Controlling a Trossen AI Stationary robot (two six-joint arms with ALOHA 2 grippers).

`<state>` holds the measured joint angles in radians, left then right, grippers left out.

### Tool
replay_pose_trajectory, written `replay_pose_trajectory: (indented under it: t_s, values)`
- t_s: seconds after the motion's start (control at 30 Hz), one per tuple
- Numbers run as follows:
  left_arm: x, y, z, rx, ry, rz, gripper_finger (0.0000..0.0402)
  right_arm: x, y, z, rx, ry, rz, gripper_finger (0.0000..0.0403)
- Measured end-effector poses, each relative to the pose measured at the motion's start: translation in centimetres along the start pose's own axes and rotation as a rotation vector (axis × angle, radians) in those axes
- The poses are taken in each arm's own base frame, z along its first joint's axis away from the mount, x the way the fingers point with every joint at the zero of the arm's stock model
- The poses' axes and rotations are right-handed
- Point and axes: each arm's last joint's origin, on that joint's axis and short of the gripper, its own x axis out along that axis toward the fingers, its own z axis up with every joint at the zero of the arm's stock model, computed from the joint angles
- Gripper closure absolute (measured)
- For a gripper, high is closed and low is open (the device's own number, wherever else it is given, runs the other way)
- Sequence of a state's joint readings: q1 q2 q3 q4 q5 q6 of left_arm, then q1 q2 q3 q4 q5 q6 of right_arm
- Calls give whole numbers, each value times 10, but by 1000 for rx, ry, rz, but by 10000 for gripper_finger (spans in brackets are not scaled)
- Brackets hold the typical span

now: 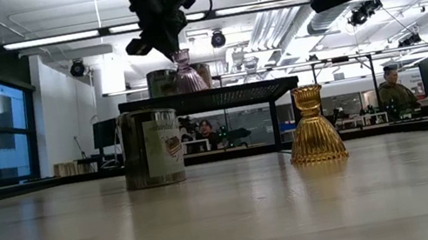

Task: Pick & Place candle stick holders
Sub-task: Put the pink candle holder on the shelf

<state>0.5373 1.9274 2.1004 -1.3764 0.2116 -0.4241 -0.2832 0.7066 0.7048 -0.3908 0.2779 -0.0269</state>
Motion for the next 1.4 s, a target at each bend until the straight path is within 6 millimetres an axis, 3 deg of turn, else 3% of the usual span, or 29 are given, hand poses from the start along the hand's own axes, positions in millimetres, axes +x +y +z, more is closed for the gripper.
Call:
replay_pose_trajectory:
  t_s: [1.4]
  values:
    - [-1, -8, 16, 127, -163, -68, 353, 0, 0, 5, 27, -53, -7, 263]
